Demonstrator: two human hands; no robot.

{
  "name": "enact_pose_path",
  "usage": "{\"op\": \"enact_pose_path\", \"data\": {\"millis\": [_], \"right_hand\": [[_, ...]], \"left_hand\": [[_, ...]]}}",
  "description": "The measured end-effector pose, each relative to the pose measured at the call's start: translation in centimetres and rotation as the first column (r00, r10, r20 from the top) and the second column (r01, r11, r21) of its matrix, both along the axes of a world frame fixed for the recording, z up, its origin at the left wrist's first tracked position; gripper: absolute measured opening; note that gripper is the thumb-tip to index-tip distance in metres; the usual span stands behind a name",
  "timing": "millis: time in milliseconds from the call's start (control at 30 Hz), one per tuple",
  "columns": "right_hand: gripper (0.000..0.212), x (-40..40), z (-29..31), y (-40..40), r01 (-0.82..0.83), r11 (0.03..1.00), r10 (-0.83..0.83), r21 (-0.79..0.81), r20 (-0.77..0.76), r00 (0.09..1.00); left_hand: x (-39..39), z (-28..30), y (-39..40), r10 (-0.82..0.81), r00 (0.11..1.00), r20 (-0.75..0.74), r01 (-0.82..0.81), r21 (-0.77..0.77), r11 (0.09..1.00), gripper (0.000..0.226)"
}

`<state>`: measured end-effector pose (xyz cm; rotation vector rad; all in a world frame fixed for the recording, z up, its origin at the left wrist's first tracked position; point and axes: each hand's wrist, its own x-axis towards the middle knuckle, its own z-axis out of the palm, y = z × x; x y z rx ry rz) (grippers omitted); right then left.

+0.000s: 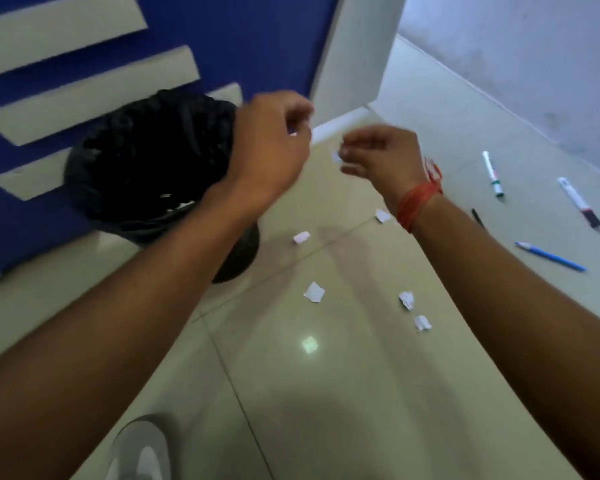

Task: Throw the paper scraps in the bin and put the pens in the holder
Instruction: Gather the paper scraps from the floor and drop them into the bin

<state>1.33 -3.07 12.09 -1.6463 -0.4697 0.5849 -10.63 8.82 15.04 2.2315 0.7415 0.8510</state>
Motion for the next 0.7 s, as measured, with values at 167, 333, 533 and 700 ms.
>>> {"op": "enact_pose_path", "data": {"millis": [167, 333, 533, 700], "right_hand": [[0.017, 5.3, -11.1, -11.1, 0.289, 0.808, -0.218, -0.513, 0.195, 0.956], [0.035, 6.6, -16.1, -16.0, 0.331, 0.612, -0.11, -0.718, 0.337, 0.935], [0.033, 5.3, -18.5, -14.4, 0.155, 0.604, 0.25, -0.782, 0.371, 0.894], [0.047, 7.9, -18.5, -11.4, 0.18, 0.658, 0.256, -0.732, 0.441, 0.86]], "left_hand": [[3.0, -11.2, -4.6, -0.257, 0.696, -0.67, 0.128, -0.237, 0.963, 0.057], [3.5, -18.1, -6.0, -0.156, 0.478, -0.864, -0.066, -0.213, 0.975, 0.053], [5.4, -19.2, -9.3, -0.287, 0.542, -0.79, 0.208, -0.205, 0.956, 0.034], [10.6, -19.3, -9.7, -0.241, 0.649, -0.721, 0.225, -0.12, 0.967, 0.062]]}}
